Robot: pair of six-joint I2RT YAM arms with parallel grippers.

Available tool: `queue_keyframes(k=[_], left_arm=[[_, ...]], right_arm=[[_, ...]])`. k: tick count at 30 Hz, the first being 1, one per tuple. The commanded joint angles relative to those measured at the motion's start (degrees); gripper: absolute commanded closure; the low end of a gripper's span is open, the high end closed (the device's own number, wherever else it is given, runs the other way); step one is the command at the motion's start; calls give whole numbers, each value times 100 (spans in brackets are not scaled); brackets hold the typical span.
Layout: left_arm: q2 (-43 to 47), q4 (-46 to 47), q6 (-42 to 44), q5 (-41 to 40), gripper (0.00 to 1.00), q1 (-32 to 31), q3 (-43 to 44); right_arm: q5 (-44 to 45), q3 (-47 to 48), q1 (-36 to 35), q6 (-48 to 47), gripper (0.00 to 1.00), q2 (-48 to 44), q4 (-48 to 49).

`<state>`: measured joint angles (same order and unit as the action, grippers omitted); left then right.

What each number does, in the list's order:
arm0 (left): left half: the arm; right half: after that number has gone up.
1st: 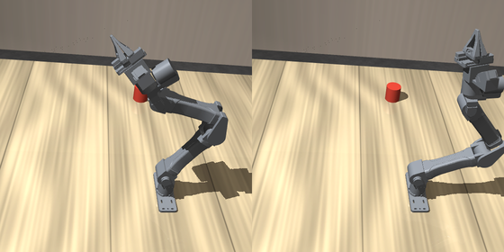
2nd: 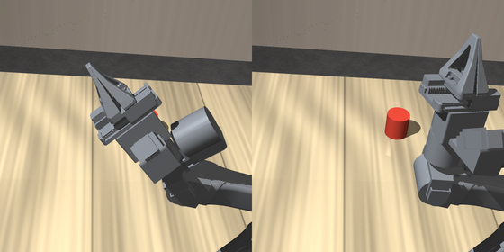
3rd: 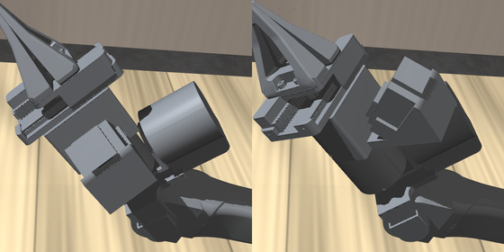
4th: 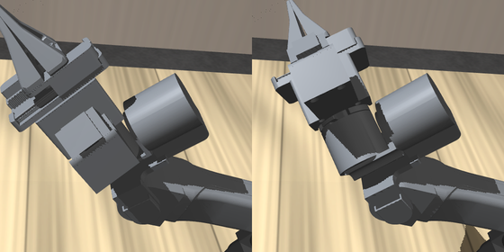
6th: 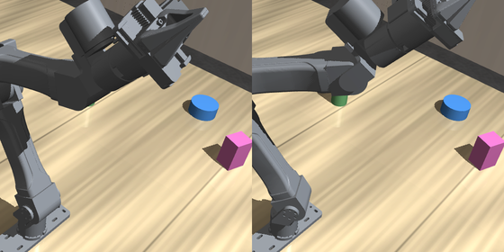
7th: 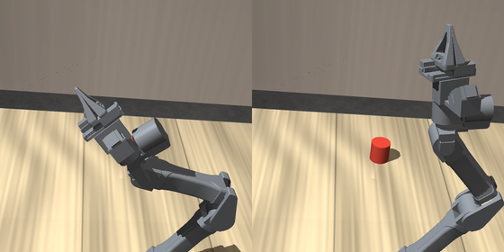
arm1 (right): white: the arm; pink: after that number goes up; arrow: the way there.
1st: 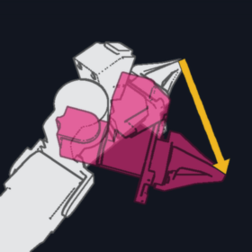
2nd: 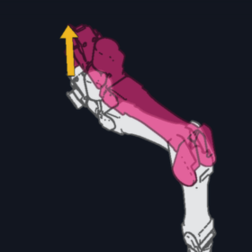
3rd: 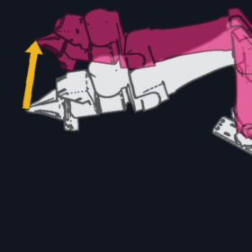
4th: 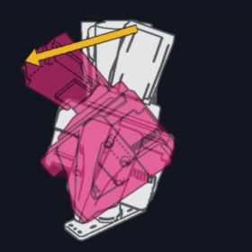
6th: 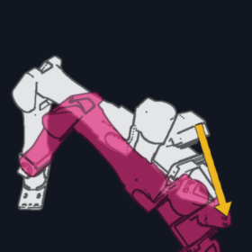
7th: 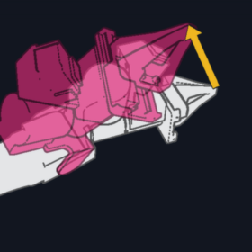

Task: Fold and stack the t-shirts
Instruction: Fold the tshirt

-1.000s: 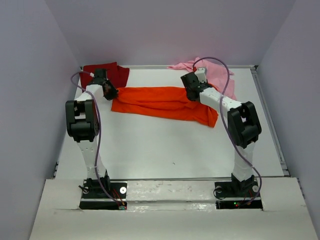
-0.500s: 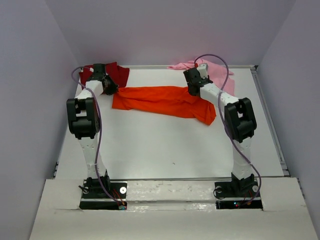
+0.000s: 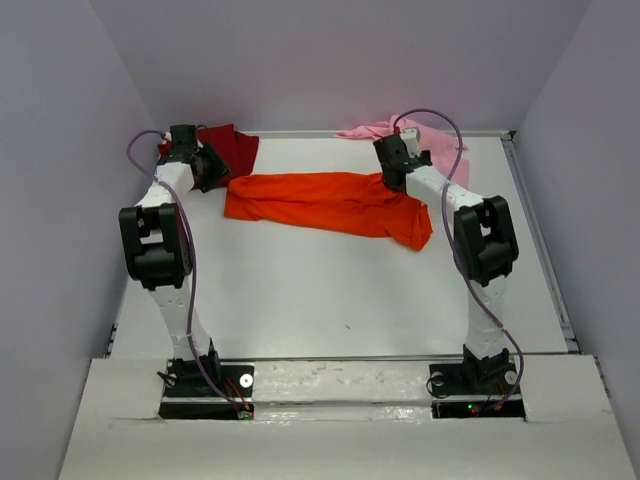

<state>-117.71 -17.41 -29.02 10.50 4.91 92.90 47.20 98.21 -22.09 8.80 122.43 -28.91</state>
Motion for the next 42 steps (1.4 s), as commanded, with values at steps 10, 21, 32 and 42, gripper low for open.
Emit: queue_keyframes(k=[10,21,32,42], left_arm=[[1523,764,-183,409,42,-464,-1739],[1207,844,-148,-31,43,-473,-1811],[847,642,151,-584,43,-464,-1820],[556,546,221,-664,43,-464,-1635]], right_arm=[[-1054,-390,-490,456,32,-738,25],[-907,-549,-595,307,32,-800,25],[-1845,-1383,-595,974,33,-1211,34],[-1935,-2543,-595,1309,33,-1301,61]])
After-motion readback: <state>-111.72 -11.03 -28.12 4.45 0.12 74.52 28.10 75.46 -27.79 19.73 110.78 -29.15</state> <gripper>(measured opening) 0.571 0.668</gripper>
